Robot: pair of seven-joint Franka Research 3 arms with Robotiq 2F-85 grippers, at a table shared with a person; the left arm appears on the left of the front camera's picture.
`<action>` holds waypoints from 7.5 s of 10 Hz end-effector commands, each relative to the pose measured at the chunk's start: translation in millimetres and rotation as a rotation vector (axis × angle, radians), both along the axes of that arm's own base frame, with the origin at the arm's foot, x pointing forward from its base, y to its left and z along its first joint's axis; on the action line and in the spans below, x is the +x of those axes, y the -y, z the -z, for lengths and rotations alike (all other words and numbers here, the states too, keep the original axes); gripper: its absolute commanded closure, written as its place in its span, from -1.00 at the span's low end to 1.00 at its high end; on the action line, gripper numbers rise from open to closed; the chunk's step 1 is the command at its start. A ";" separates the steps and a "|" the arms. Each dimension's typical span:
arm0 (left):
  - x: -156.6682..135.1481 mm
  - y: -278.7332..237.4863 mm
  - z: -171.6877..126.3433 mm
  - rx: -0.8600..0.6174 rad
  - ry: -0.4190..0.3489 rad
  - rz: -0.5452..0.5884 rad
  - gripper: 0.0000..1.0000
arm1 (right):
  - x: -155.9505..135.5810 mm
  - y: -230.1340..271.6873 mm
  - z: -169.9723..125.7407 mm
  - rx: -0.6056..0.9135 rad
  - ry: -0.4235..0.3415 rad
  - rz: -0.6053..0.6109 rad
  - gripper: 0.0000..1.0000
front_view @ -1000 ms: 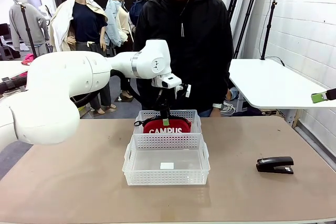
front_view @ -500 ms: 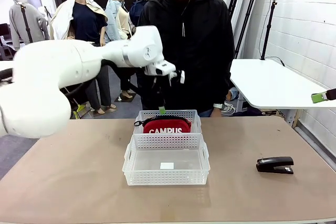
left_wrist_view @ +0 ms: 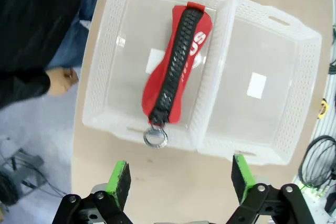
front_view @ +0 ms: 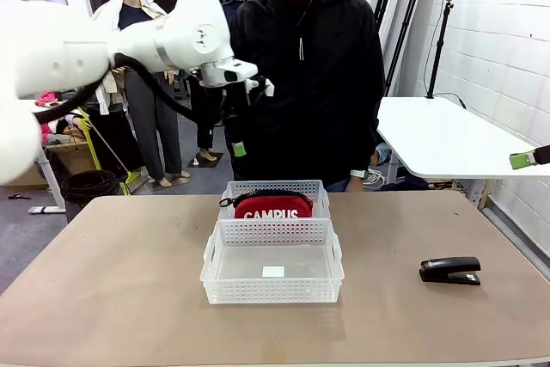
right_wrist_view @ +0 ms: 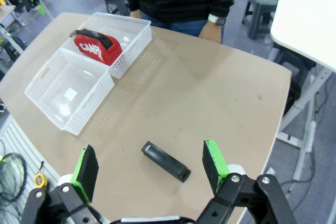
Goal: Distribute items into two baskets.
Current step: Pick up the Stapler that the person points to.
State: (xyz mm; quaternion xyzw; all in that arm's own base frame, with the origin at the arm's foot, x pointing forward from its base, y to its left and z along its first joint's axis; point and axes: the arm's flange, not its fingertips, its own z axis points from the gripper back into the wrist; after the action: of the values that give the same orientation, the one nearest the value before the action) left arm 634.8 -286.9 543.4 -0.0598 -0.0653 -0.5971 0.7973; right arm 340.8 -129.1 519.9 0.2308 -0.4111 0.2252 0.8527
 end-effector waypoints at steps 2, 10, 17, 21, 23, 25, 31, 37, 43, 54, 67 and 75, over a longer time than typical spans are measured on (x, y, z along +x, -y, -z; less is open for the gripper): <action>-48.0 -71.1 15.7 -0.029 -0.007 -0.108 -1.00 | 2.2 -0.5 2.2 0.025 0.021 -0.012 -1.00; -131.1 -281.2 -21.2 -0.415 -0.031 -0.340 -1.00 | 2.2 -0.5 2.2 0.025 0.021 -0.012 -1.00; -226.8 -357.0 28.1 -0.636 0.225 -0.394 -1.00 | 2.2 -0.5 2.2 0.025 0.021 -0.012 -1.00; -212.3 -358.2 8.2 -0.661 0.289 -0.409 -1.00 | 2.2 -0.5 2.2 0.025 0.021 -0.012 -1.00; -207.2 -356.7 6.5 -0.666 0.305 -0.403 -1.00 | 2.2 -0.5 2.2 0.025 0.021 -0.012 -1.00; -205.2 -350.8 5.2 -0.638 0.282 -0.370 -1.00 | 2.2 -0.5 2.2 0.025 0.021 -0.012 -1.00; -213.2 -354.1 3.1 -0.638 0.272 -0.416 -1.00 | 2.2 -0.5 2.2 0.025 0.021 -0.012 -1.00; -213.2 -354.1 3.1 -0.638 0.272 -0.416 -1.00 | 2.2 -0.5 2.2 0.025 0.021 -0.012 -1.00; -213.2 -354.1 3.1 -0.638 0.272 -0.416 -1.00 | 2.2 -0.5 2.2 0.025 0.021 -0.012 -1.00; -213.2 -354.1 3.1 -0.638 0.272 -0.416 -1.00 | 51.1 0.5 5.9 -0.175 -0.055 -0.193 -1.00; -213.2 -354.1 3.1 -0.638 0.272 -0.416 -1.00 | 115.0 -89.3 89.8 -0.768 -0.157 -0.815 -1.00; -213.2 -354.1 3.1 -0.638 0.272 -0.416 -1.00 | 110.9 -112.8 157.6 -0.776 -0.240 -0.891 -1.00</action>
State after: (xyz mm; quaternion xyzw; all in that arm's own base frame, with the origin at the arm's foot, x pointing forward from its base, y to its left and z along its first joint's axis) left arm 422.8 66.4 539.4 -0.2095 -0.3621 -0.3788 0.8255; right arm 450.6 -14.4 372.0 0.1019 -0.0636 0.6572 0.7441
